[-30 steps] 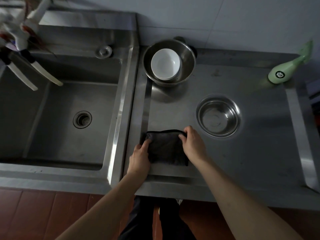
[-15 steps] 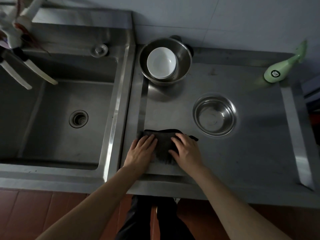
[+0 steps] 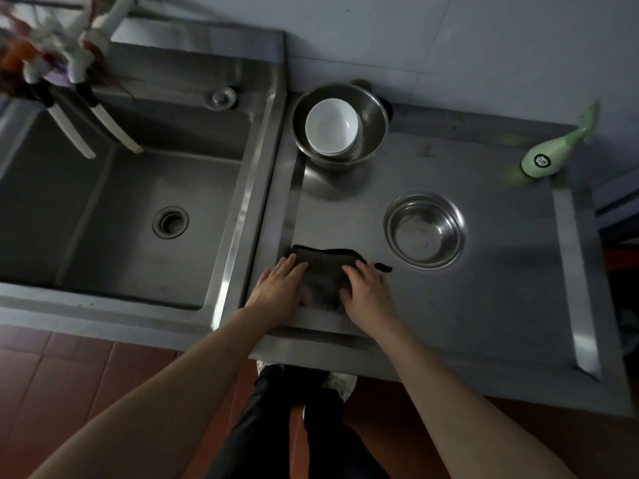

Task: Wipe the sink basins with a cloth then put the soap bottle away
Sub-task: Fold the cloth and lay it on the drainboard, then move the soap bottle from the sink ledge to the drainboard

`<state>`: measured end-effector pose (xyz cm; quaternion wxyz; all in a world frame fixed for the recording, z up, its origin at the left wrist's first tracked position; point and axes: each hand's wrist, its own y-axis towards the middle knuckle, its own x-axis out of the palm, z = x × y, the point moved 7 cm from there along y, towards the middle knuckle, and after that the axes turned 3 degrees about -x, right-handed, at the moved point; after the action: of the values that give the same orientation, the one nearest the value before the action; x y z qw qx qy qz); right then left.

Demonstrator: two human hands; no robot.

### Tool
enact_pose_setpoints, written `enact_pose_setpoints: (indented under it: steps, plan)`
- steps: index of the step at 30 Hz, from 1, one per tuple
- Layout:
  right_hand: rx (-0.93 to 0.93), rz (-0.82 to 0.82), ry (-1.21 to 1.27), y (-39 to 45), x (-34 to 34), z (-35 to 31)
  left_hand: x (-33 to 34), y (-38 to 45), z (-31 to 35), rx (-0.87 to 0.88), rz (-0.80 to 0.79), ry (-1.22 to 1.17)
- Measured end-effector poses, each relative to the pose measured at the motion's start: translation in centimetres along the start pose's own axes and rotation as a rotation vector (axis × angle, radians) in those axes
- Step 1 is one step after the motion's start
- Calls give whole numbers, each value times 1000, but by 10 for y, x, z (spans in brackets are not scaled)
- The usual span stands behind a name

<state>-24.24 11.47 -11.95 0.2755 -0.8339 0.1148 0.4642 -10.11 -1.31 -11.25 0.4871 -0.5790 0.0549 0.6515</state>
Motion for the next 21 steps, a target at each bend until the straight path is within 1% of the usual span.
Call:
enact_pose_setpoints:
  steps: [2, 4, 6, 8, 11, 15, 21]
  plan:
    - [13, 69, 136, -8, -13, -14, -18, -17, -3, -92, 94, -202]
    - [-1, 79, 244, -16, -26, -34, -33, -36, -7, -177, 143, -367]
    - [-18, 70, 317, -22, -37, -58, -46, -55, -12, -235, 191, -450]
    - [5, 62, 391, -26, -45, -80, -60, -74, -19, -253, 256, -500]
    - [37, 105, 472, -35, -54, -112, -79, -101, -39, -277, 334, -574]
    - [38, 159, 547, -43, -52, -171, -117, -135, -94, -304, 413, -661]
    - [0, 212, 597, -42, -25, -302, -177, -196, -202, -295, 505, -732]
